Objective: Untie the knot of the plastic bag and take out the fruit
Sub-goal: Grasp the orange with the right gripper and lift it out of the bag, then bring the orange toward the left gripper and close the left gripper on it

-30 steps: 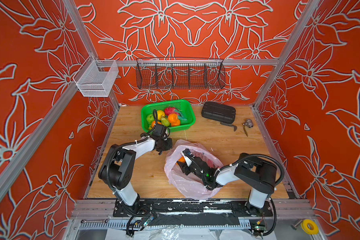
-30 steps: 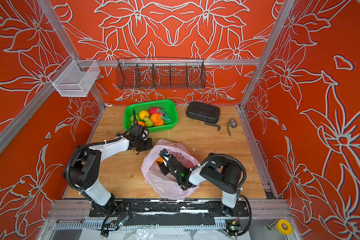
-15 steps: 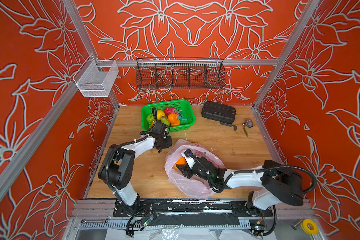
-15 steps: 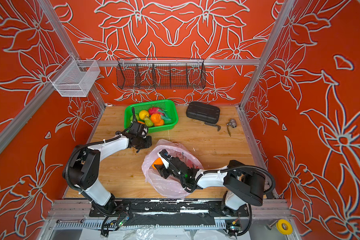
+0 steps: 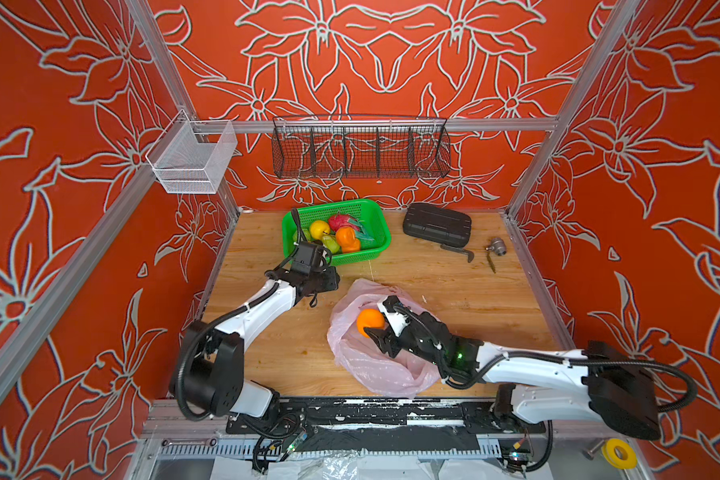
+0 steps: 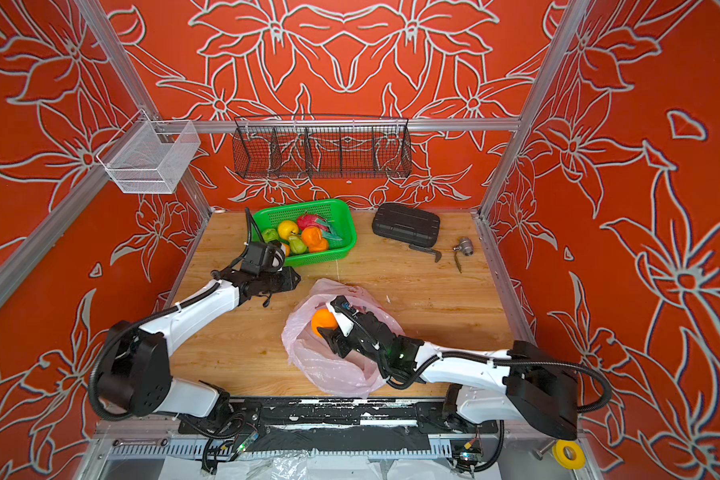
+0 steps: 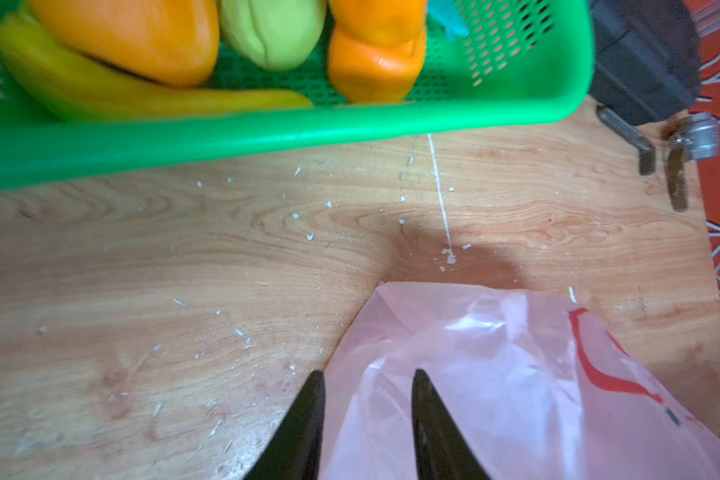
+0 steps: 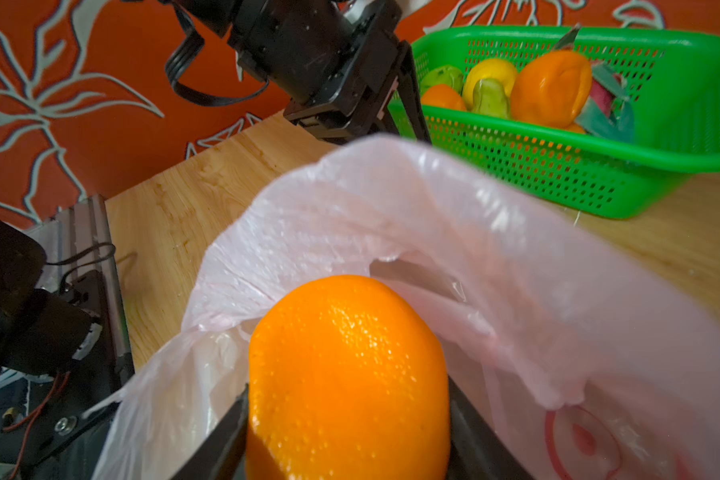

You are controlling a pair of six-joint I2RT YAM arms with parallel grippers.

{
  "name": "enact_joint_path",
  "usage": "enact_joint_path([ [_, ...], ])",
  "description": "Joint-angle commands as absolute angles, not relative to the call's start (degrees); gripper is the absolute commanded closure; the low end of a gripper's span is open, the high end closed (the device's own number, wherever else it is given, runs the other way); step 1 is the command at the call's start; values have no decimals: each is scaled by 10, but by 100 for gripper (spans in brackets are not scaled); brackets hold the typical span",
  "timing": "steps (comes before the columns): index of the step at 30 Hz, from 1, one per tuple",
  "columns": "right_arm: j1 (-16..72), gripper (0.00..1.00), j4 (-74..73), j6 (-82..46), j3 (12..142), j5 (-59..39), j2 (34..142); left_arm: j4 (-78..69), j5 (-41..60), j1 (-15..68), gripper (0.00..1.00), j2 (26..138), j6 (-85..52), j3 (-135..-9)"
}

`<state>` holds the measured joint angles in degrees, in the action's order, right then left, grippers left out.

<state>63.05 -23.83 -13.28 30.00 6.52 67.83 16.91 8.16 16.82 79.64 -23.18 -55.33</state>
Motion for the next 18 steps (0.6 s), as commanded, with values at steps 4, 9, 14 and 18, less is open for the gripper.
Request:
enact_joint_path([
  [4,633,46,-163,-88,326,93,610,192,91,166,54,693,-234,-556],
  [9,628,46,-188,-38,341,118,595,202,166,167,40,655,-277,-578],
  [14,618,46,-198,19,381,130,605,178,276,167,22,638,-381,-599],
  [18,606,46,-201,54,408,125,611,167,332,169,17,642,-443,-618],
])
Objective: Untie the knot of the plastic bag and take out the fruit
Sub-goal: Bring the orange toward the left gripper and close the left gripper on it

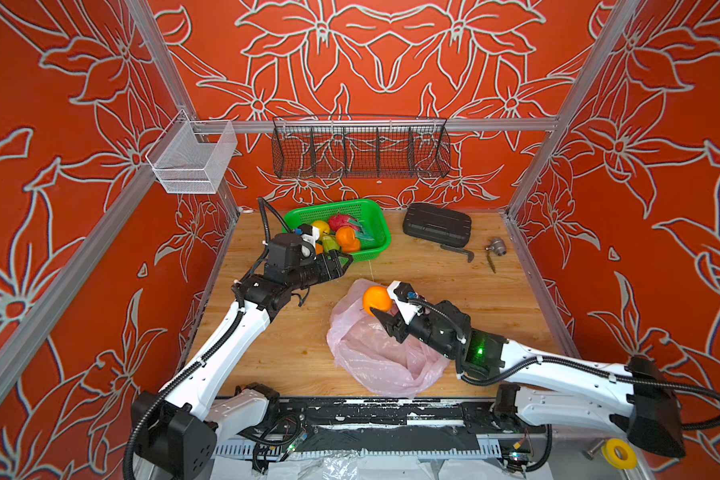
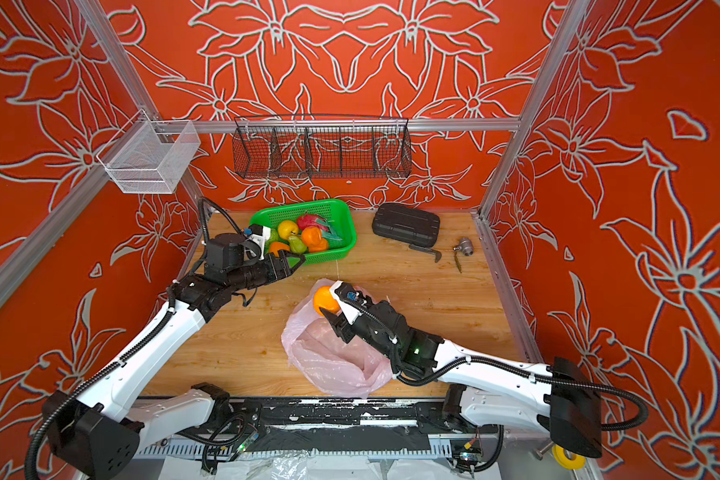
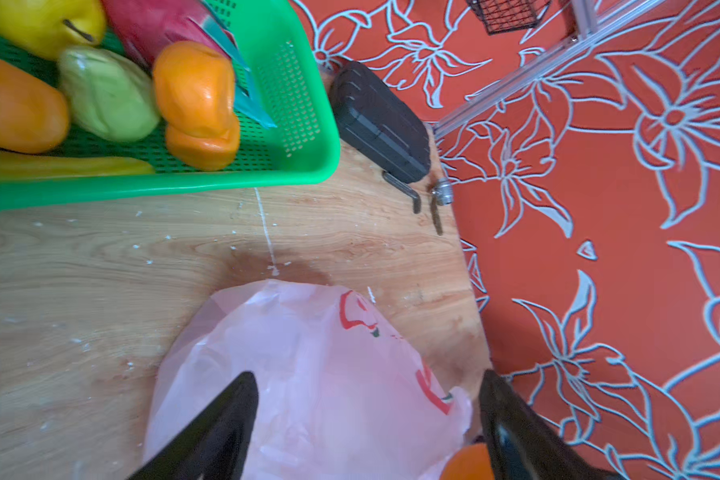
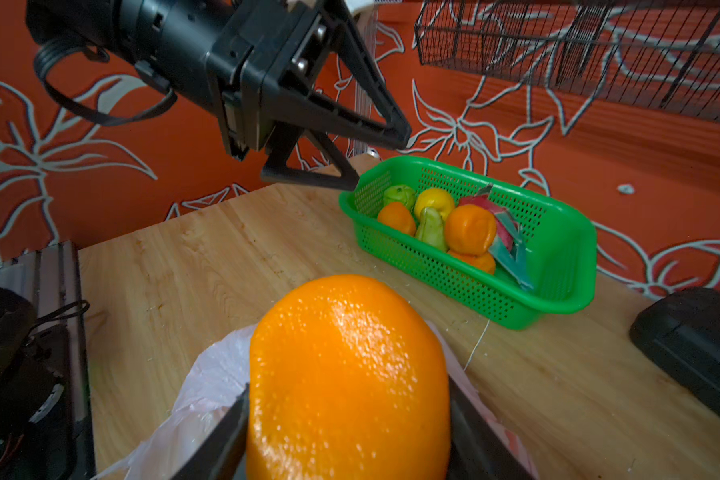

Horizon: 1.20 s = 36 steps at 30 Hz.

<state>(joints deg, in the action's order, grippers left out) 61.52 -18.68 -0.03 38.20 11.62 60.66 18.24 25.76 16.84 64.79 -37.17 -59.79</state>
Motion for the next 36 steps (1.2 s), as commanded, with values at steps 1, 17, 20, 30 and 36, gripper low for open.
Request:
enact_joint_path([
  [1,601,46,-205,62,410,124,612,165,342,170,17,644,-450,-622],
  [17,512,47,-223,49,458,16,634,121,432,228,2,704,-439,-660],
  [20,512,47,-251,45,450,0,635,89,456,246,2,724,-443,-669],
  [30,503,47,-311,8,432,-8,647,11,459,281,37,733,-475,-667],
  [36,502,43,-313,1,430,-8,648,19,451,283,52,727,-470,-668],
])
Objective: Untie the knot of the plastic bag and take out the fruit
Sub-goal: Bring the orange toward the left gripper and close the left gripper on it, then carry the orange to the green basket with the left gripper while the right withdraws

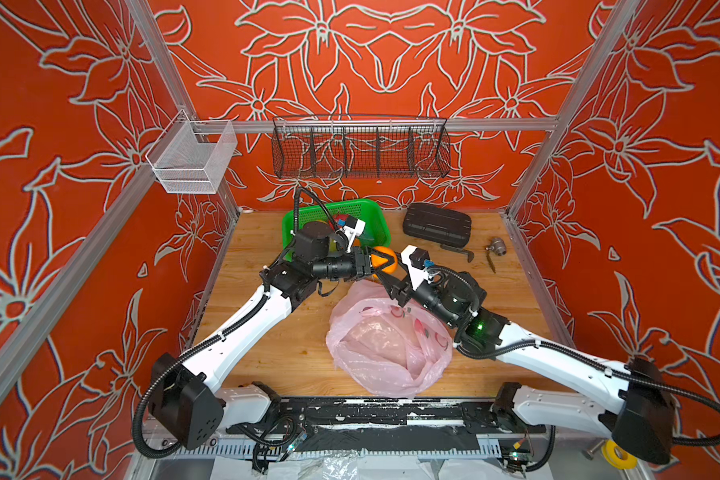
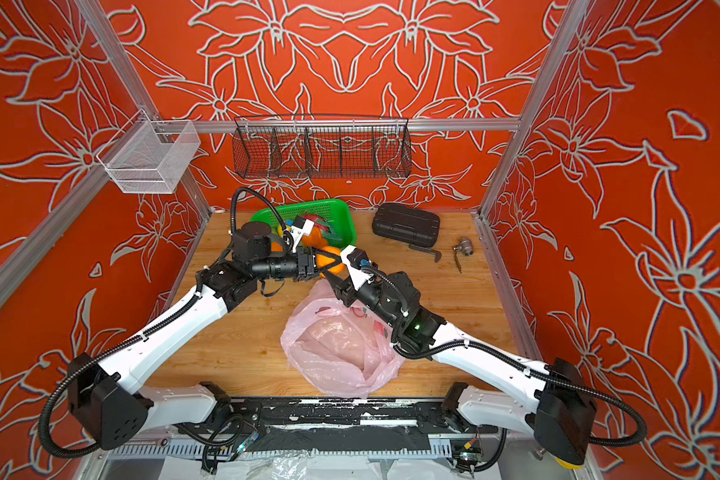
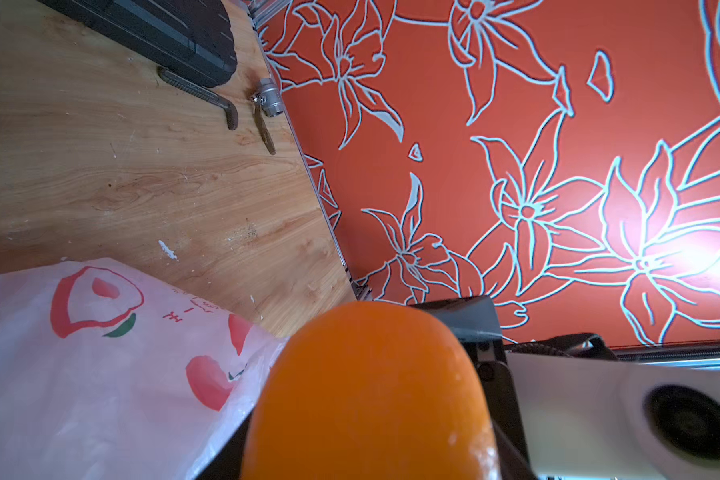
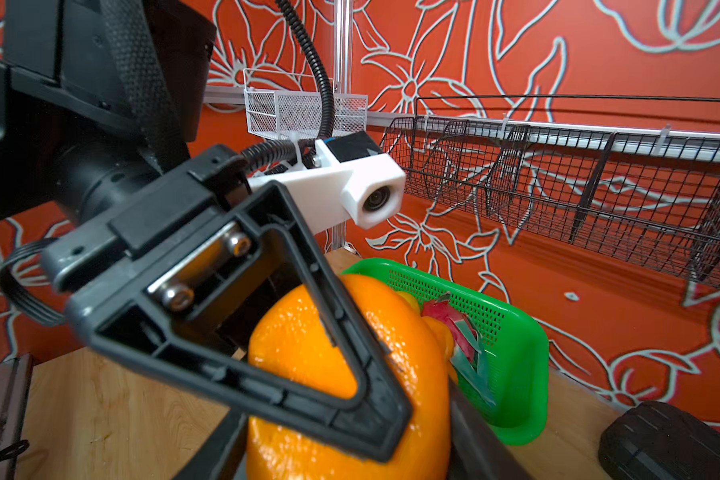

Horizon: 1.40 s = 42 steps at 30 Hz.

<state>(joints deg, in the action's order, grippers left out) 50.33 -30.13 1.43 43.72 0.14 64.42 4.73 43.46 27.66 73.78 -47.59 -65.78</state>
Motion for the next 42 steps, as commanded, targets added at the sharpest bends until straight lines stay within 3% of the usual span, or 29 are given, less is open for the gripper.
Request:
enact_joint_path([
  [1,501,41,-314,-1,428,-7,646,21,448,283,54,726,-468,-668],
  [9,501,14,-313,-12,416,-22,619,78,386,283,58,715,-420,-683],
  [12,501,10,-306,-23,408,-19,595,143,322,283,61,715,-379,-705],
  [21,500,3,-253,-74,368,54,507,168,117,279,67,743,-284,-720],
  [26,500,3,-192,-94,350,78,465,190,58,262,68,809,-248,-767],
  [42,500,3,-124,-116,321,115,390,275,16,242,75,1099,-93,-1015],
])
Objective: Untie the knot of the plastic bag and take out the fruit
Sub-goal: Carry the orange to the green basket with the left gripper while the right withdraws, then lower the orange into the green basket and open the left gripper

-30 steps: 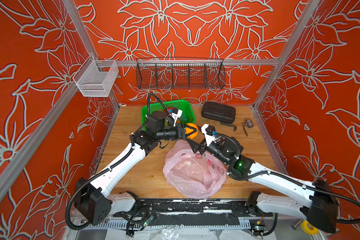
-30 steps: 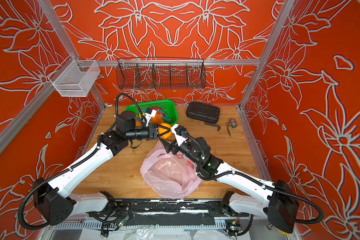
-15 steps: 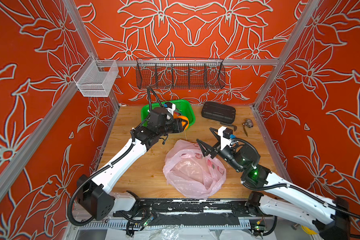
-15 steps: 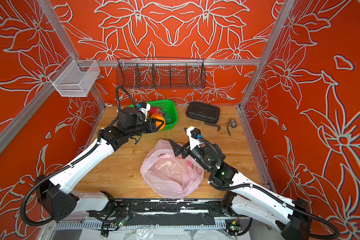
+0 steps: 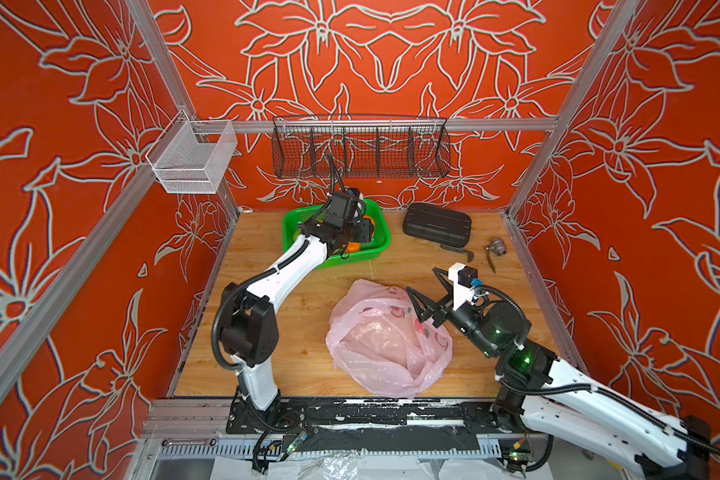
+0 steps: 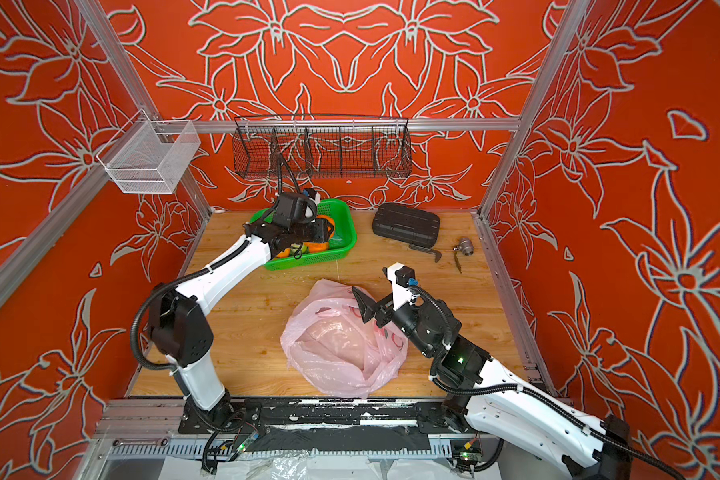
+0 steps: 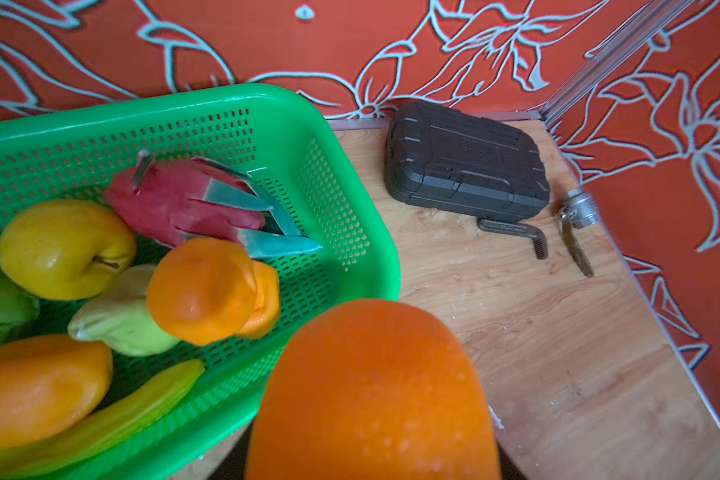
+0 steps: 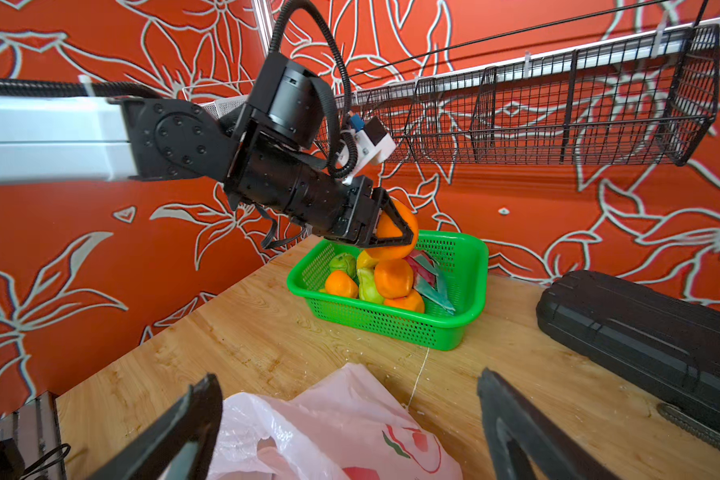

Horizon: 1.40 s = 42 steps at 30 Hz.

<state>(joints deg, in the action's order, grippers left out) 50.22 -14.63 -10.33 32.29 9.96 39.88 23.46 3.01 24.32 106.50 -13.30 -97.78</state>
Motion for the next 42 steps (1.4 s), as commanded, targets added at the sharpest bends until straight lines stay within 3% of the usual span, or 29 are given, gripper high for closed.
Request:
enact_joint_path([
  [1,500,3,-119,-115,322,117,388,280,13,242,75,1116,-88,-1030],
  [21,501,3,-84,-123,315,132,359,384,-189,276,74,1395,60,-1317],
  [30,500,3,-82,-123,312,133,356,383,-258,291,54,1437,115,-1342],
  [37,500,3,-82,-121,322,131,365,386,-252,294,29,1419,104,-1342],
  [42,500,3,-78,-122,323,132,361,401,-238,294,23,1389,85,-1340],
])
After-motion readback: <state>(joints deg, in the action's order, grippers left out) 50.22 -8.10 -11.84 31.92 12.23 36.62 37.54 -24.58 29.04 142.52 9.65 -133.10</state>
